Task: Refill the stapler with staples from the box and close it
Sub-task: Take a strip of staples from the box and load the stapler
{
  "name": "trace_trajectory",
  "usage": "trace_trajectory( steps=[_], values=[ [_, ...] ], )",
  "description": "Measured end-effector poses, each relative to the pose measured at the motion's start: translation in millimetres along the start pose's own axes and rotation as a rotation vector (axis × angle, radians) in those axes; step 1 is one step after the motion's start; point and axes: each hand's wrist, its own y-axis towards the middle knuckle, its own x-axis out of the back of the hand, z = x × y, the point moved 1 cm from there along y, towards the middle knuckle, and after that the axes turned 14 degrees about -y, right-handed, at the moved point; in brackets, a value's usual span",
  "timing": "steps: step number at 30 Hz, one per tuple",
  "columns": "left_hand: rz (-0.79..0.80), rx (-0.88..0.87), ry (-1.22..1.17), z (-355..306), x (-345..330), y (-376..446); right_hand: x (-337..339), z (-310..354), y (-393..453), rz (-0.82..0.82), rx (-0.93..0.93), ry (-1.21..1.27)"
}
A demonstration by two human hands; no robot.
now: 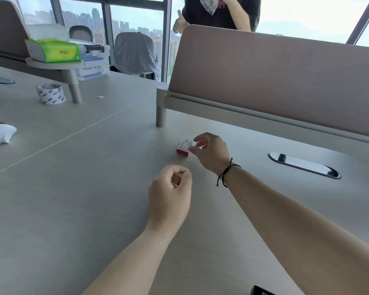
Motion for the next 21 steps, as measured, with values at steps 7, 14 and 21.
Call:
trace_trajectory(
  steps=[7,14,21],
  values=[
    [0.148,-0.047,0.134,-4,-6,-10,82,-25,-97,0.013,-0.030,0.094],
    [0.661,-0.200,0.243,-34,-20,-74,171,-73,-217,0.005,-0.059,0.120],
    [1.037,-0.467,0.403,-78,-53,-160,223,-116,-324,-0.022,-0.105,-0.009]
  ],
)
